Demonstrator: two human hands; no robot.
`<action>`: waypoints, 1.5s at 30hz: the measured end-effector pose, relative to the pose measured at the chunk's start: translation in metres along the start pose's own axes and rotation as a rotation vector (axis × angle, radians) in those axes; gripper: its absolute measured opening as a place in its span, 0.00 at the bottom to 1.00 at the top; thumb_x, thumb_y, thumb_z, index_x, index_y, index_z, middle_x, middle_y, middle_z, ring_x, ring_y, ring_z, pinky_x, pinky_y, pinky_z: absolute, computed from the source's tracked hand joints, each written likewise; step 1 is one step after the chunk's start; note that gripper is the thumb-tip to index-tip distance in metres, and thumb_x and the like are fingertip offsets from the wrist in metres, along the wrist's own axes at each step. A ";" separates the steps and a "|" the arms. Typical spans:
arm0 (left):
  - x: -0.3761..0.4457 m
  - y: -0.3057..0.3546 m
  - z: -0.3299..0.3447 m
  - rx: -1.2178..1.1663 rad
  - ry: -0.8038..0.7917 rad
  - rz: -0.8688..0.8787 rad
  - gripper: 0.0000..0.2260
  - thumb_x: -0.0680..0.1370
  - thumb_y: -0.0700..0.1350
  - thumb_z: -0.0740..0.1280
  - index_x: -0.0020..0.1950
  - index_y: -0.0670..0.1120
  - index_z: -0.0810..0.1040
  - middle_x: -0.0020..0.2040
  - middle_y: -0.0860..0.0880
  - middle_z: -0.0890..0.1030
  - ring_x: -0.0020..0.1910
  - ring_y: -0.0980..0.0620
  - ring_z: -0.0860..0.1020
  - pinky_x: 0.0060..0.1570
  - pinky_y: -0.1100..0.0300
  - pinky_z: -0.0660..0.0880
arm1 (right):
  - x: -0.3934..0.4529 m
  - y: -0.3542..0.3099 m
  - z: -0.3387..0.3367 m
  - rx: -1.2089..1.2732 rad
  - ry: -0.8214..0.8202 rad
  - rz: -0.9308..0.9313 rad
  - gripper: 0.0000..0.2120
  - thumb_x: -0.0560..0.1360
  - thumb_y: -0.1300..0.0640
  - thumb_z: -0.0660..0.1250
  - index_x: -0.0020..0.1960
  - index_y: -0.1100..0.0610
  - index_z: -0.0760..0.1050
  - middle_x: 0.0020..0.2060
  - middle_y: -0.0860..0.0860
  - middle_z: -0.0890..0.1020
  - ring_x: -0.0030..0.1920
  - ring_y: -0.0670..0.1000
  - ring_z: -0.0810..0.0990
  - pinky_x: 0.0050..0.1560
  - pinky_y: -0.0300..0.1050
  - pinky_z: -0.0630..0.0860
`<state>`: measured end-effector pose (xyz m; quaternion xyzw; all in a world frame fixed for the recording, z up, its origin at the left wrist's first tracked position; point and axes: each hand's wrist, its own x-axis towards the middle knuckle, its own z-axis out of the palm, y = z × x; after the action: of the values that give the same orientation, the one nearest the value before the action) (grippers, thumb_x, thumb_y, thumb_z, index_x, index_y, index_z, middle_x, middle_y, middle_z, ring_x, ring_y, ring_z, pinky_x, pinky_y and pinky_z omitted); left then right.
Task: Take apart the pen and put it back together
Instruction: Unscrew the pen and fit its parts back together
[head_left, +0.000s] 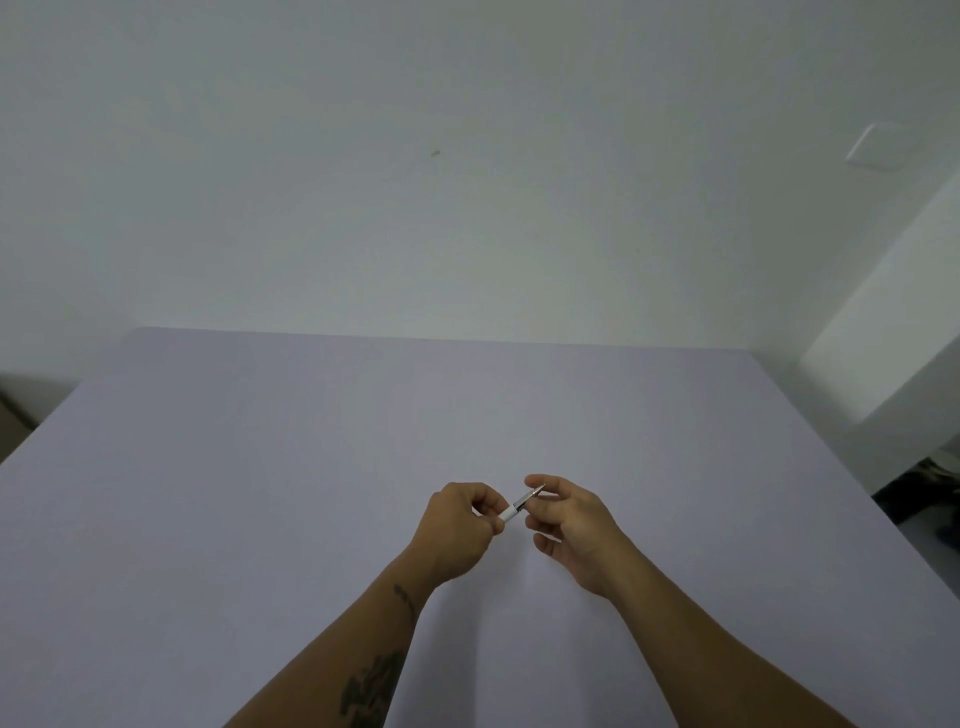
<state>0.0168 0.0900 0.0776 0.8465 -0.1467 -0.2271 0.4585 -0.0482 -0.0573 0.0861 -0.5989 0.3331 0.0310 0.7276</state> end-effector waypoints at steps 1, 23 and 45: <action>0.000 0.000 0.000 -0.002 0.002 -0.001 0.06 0.77 0.38 0.69 0.46 0.48 0.83 0.40 0.51 0.80 0.35 0.55 0.75 0.34 0.67 0.70 | 0.000 0.000 0.000 0.002 0.007 0.006 0.09 0.79 0.63 0.67 0.56 0.56 0.81 0.46 0.56 0.80 0.46 0.54 0.78 0.46 0.47 0.77; -0.002 -0.004 -0.012 0.014 0.047 0.010 0.05 0.76 0.38 0.70 0.47 0.47 0.84 0.40 0.51 0.80 0.34 0.55 0.75 0.33 0.66 0.71 | -0.003 -0.008 0.017 -0.052 0.030 0.010 0.10 0.80 0.65 0.64 0.54 0.57 0.83 0.49 0.56 0.81 0.48 0.53 0.79 0.46 0.47 0.78; 0.003 -0.011 -0.012 0.020 0.050 -0.004 0.05 0.76 0.38 0.70 0.47 0.46 0.84 0.41 0.50 0.81 0.36 0.55 0.76 0.35 0.67 0.72 | 0.005 -0.003 0.018 -0.061 0.032 0.070 0.07 0.79 0.60 0.67 0.53 0.59 0.82 0.49 0.56 0.81 0.47 0.54 0.79 0.45 0.47 0.77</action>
<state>0.0262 0.1030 0.0732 0.8568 -0.1358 -0.2053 0.4531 -0.0346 -0.0441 0.0868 -0.6091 0.3642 0.0571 0.7022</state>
